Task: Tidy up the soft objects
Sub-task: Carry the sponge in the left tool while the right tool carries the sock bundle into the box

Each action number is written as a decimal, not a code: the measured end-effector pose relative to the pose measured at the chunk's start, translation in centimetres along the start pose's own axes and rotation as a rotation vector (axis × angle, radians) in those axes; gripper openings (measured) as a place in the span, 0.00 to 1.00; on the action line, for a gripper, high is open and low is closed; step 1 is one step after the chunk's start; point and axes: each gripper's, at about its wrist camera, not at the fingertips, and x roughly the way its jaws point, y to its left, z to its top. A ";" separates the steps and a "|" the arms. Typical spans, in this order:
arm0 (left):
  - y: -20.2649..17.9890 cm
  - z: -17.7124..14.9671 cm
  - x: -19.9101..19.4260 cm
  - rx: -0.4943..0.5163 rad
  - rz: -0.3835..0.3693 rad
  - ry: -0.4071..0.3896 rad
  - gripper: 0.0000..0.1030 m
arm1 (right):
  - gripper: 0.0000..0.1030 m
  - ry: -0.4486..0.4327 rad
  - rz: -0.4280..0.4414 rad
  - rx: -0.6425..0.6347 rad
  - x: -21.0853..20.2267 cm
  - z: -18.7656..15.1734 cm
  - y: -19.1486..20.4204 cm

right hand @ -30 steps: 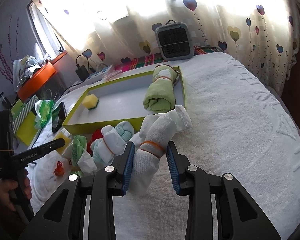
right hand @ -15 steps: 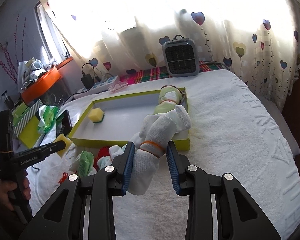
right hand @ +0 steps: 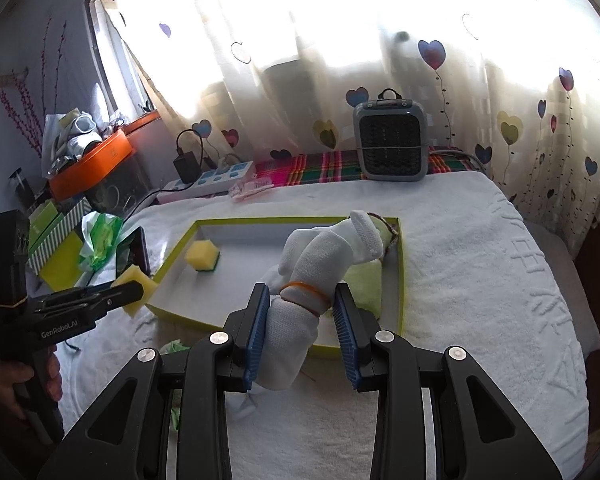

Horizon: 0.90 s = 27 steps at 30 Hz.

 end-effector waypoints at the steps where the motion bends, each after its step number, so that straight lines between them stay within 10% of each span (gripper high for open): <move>1: 0.0 0.1 0.2 0.000 0.000 0.001 0.28 | 0.33 0.004 0.000 -0.005 0.3 0.3 0.0; 27: 0.2 1.8 6.3 -0.007 0.045 0.079 0.28 | 0.33 0.187 -0.010 -0.095 10.6 2.6 -0.5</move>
